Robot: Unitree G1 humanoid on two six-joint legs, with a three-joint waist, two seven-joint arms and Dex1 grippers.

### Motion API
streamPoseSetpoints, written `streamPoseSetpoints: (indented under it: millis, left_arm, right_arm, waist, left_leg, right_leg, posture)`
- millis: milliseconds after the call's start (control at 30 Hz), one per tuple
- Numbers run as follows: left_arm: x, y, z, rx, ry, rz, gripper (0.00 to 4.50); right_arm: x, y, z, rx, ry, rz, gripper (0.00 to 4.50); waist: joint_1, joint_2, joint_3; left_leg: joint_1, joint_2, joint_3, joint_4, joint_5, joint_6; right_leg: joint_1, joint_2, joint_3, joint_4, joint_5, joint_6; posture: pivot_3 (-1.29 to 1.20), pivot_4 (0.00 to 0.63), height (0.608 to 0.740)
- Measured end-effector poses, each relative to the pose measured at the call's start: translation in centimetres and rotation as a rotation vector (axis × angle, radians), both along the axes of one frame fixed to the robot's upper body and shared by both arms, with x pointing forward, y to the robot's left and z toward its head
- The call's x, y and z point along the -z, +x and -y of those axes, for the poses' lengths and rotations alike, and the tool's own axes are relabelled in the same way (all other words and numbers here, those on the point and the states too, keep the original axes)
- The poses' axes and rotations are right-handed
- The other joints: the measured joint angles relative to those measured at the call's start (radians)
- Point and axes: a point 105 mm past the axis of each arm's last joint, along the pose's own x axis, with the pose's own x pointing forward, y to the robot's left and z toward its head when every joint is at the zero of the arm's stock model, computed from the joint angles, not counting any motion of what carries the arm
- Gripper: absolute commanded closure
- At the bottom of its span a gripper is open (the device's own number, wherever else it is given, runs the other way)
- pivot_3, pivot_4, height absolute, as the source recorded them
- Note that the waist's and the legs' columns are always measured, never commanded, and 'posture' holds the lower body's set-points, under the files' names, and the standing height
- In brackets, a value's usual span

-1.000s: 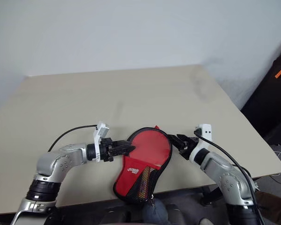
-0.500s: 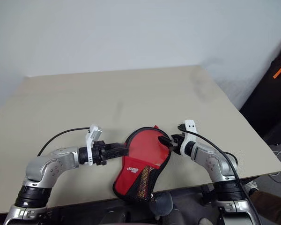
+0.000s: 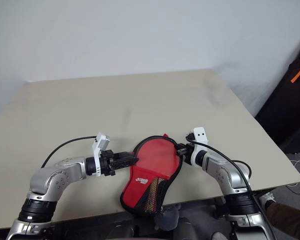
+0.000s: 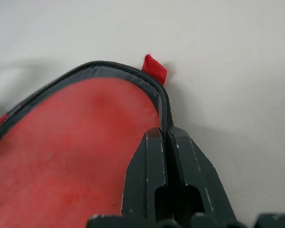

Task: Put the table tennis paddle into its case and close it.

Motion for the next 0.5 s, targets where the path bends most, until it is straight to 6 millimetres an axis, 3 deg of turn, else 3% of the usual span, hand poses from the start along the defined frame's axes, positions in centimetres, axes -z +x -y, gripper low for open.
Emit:
streamPoseSetpoints:
  millis: [133,233,367,500]
  left_arm:
    - [0.1,0.0,0.0,-0.004,0.002,-0.004,2.12]
    - [0.2,0.1,0.1,-0.008,-0.003,-0.006,2.12]
    - [0.2,0.1,0.2,-0.013,-0.004,-0.010,2.12]
    - [0.2,0.1,0.2,-0.015,-0.005,-0.012,2.12]
  right_arm:
    - [-1.3,0.8,-0.4,0.052,0.107,0.017,4.48]
    - [-3.4,3.1,-0.1,0.163,0.171,0.060,4.48]
    - [-5.9,6.5,2.0,0.377,0.242,0.088,4.48]
    - [-5.3,7.9,6.4,0.610,0.265,0.062,4.48]
  waist:
    - [0.000,0.002,0.002]
    - [0.000,0.004,0.004]
    - [0.001,0.005,0.005]
    - [0.001,0.006,0.006]
  left_leg:
    - [-0.001,0.000,0.000,0.000,0.000,-0.001]
    - [-0.001,0.000,0.000,0.001,0.001,-0.002]
    - [-0.001,0.000,-0.001,0.000,0.002,-0.003]
    - [-0.002,0.000,-0.001,0.000,0.002,-0.003]
  right_leg:
    - [-0.002,0.000,0.000,0.002,0.000,0.000]
    - [-0.003,0.000,0.001,0.005,0.000,0.000]
    - [-0.003,0.001,0.000,0.006,0.000,-0.001]
    - [-0.003,0.000,0.001,0.006,0.000,-0.001]
  posture:
    - [0.00,0.000,0.740]
    - [0.00,0.000,0.740]
    - [0.00,0.000,0.740]
    - [0.00,0.000,0.740]
